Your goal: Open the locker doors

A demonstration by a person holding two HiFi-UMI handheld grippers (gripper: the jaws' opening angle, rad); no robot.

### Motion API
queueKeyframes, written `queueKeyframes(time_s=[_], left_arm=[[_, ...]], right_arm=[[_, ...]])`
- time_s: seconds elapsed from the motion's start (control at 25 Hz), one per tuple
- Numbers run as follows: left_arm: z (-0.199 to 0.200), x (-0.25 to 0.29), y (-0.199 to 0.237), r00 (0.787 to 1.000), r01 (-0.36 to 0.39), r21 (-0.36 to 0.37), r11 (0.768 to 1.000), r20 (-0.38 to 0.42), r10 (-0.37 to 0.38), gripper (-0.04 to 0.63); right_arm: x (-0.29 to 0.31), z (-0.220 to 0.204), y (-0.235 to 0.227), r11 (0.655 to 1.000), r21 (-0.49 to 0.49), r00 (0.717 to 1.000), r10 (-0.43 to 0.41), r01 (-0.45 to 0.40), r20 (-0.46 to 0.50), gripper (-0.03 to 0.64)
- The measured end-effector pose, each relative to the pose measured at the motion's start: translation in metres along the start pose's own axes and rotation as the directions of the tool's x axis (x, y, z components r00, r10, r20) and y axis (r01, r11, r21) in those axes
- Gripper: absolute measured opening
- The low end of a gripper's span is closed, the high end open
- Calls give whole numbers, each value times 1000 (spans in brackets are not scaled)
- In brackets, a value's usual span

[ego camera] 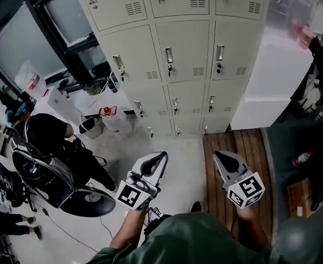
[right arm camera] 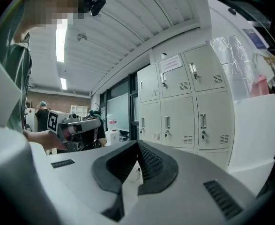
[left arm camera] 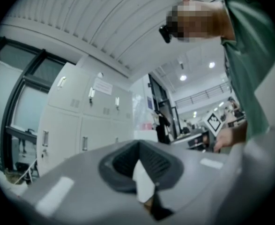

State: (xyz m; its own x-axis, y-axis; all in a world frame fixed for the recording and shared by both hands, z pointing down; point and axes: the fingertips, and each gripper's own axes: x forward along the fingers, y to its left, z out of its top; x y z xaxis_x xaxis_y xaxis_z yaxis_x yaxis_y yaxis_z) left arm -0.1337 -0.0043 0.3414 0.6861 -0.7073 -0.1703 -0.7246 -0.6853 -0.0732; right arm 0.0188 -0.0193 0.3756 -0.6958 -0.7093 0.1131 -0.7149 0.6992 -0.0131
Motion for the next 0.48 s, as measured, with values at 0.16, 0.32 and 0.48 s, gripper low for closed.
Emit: queueKeyframes(time_s=[0.16, 0.32, 0.48], left_arm=[[-5, 30, 12, 1000, -25, -1, 1000, -6, 25, 0], [-4, 53, 25, 1000, 3, 13, 1000, -24, -3, 0], [-20, 74, 53, 1000, 26, -13, 1000, -7, -26, 0]], right_arm=[[15, -3, -35, 1000, 6, 1000, 11, -11, 1, 3], [31, -8, -55, 999, 37, 1000, 7, -7, -9, 3], [54, -8, -78, 999, 34, 999, -26, 27, -24, 3]])
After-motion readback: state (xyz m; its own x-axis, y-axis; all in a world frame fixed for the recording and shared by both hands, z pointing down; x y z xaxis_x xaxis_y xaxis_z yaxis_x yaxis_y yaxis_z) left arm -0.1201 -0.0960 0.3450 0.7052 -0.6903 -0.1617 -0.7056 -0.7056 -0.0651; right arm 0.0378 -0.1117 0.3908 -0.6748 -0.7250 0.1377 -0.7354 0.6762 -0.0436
